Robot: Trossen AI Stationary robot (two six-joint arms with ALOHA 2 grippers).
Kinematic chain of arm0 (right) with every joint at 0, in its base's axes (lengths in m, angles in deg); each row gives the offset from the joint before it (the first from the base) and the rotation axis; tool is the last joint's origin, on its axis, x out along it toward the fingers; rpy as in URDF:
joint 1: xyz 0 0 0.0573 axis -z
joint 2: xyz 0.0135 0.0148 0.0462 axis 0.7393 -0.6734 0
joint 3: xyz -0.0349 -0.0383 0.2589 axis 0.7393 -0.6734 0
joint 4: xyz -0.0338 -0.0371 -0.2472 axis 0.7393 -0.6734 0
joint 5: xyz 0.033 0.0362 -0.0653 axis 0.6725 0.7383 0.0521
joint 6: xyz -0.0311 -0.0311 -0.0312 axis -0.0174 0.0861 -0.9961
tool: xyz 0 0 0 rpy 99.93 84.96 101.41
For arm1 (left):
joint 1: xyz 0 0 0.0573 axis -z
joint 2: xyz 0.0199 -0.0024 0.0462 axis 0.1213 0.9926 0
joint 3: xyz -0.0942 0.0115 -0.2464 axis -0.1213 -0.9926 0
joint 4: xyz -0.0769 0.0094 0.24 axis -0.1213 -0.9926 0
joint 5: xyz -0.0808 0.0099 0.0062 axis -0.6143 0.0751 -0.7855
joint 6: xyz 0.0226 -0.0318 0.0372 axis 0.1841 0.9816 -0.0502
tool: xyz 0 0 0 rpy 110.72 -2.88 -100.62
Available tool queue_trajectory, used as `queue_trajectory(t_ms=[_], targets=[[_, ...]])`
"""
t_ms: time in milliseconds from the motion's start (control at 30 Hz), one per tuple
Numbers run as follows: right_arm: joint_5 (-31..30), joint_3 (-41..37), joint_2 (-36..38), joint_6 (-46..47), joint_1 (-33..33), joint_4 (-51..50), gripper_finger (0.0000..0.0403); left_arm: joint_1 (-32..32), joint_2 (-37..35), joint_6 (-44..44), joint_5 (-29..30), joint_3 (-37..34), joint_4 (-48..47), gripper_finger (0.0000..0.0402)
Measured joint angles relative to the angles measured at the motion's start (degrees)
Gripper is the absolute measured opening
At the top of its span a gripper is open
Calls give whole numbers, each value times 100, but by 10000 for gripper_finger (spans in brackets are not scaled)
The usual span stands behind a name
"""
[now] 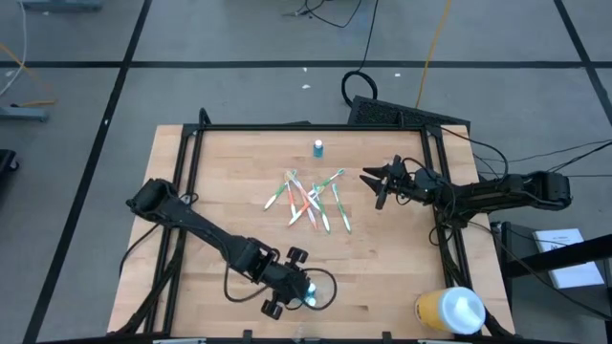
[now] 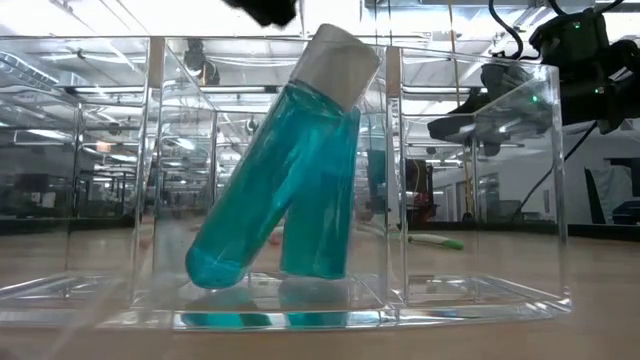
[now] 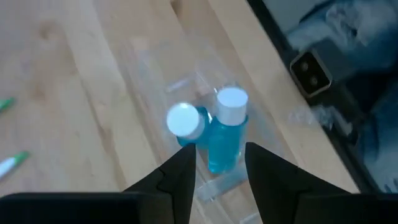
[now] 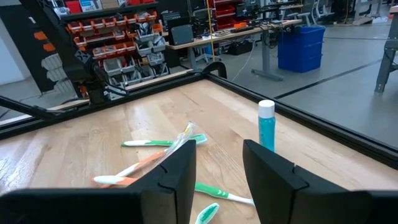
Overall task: Pick & Place toothbrushing station
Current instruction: Put the blue mouthwash bottle into the transparent organizer
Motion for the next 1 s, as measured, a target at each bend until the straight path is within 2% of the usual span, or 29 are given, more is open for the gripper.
queue_trajectory(t_ms=[233,467,600,800,1000], targets=[[2,-2,-2,77,0,0,123,-89,-724,-8,3,2,-35,147],[2,-2,0,83,0,-14,123,-113,-1603,-478,223,-165,136,147],[2,-2,0,88,0,-77,123,-165,-2409,-623,637,-1043,783,147],[2,-2,-2,98,0,-120,123,-497,-3873,-428,1445,-2934,1979,147],[-8,-2,-2,-201,-38,-351,130,-1058,-5260,-343,1556,-4483,2908,147]])
